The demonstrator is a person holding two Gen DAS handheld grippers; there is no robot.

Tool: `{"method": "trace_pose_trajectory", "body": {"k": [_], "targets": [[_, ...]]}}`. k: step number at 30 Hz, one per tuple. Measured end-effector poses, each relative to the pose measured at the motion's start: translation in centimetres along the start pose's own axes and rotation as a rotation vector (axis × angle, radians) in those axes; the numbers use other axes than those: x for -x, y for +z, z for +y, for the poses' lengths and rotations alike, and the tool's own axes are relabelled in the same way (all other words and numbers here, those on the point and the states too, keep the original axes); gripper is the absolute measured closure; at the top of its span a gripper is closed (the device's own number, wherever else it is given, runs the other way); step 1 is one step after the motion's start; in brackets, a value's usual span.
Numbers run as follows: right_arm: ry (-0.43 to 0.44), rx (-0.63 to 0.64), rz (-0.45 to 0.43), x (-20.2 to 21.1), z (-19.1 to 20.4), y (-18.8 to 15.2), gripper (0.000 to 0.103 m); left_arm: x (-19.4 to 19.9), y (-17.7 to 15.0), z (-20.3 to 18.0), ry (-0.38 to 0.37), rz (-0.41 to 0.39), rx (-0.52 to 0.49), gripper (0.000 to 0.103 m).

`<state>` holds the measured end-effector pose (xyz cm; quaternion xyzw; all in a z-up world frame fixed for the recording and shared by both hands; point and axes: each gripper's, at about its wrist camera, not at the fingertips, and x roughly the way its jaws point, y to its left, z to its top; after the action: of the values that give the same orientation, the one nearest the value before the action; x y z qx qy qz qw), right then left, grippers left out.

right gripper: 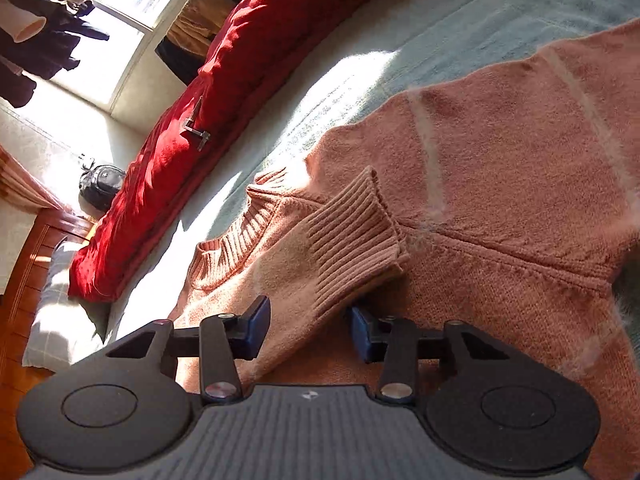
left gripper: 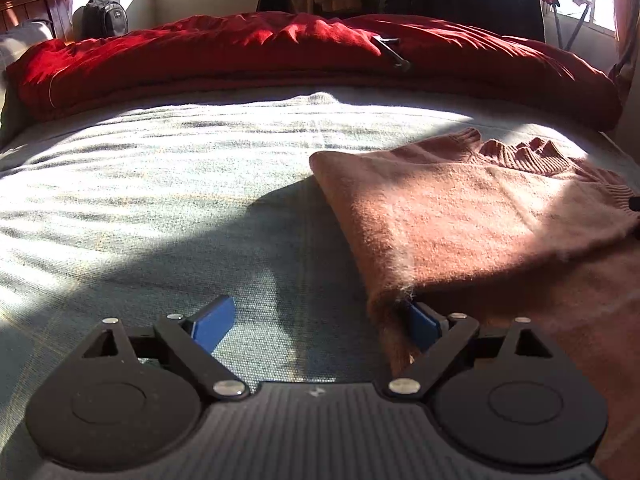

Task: Fold clothes
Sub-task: 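Move the right tool over the folded ribbed cuff on the sweater body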

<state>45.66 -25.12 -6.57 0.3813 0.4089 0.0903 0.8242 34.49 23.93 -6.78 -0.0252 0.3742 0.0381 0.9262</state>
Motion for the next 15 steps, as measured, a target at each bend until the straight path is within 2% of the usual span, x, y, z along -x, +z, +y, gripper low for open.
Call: {"method": "trace_pose_trajectory", "body": {"k": [1,9,12,15], "targets": [[-0.016,-0.001,-0.011,-0.2,-0.2,0.1,0.09,0.0,0.0,0.0,-0.001,0.0,0.001,0.012],[-0.07,0.107,-0.066,1.1,1.6,-0.2,0.091,-0.1,0.0,0.2,-0.01,0.002,0.007,0.011],[-0.137,0.138,-0.049,0.7,1.5,-0.8,0.088,0.4,0.2,0.2,-0.013,0.01,0.001,0.011],[-0.166,0.144,-0.052,1.5,1.9,-1.2,0.083,1.8,0.3,0.2,-0.018,0.028,-0.034,0.011]]}}
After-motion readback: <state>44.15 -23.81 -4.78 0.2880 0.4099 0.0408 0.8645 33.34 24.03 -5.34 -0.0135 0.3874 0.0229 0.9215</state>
